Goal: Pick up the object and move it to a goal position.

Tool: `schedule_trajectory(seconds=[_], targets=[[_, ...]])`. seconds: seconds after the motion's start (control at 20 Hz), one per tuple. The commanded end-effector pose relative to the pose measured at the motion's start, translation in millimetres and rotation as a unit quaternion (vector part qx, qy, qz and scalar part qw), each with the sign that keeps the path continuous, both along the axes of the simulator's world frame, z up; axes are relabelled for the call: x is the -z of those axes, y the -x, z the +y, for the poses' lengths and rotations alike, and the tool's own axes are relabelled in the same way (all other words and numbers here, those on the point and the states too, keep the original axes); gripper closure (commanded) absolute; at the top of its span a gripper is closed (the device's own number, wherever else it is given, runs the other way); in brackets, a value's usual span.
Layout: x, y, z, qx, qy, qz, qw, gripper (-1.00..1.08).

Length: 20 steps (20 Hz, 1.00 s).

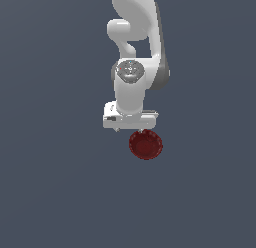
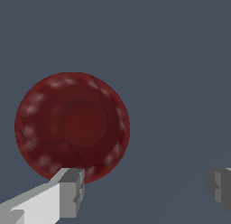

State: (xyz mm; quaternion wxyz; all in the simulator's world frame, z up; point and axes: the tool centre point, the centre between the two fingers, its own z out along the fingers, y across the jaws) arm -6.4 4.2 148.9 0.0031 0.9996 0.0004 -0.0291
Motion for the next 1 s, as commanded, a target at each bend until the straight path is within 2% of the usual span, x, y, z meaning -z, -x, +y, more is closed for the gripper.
schedule_trajectory(seconds=[0.0,0.55,0.95], targets=[[0,0,0,0.000,0.000,0.000,1.0000,-0.20],[7,4,2,-0.014,0.006,0.006,0.9999,-0.20],[17,5,0,0.004,-0.014,0.021,0.9997,-0.20]])
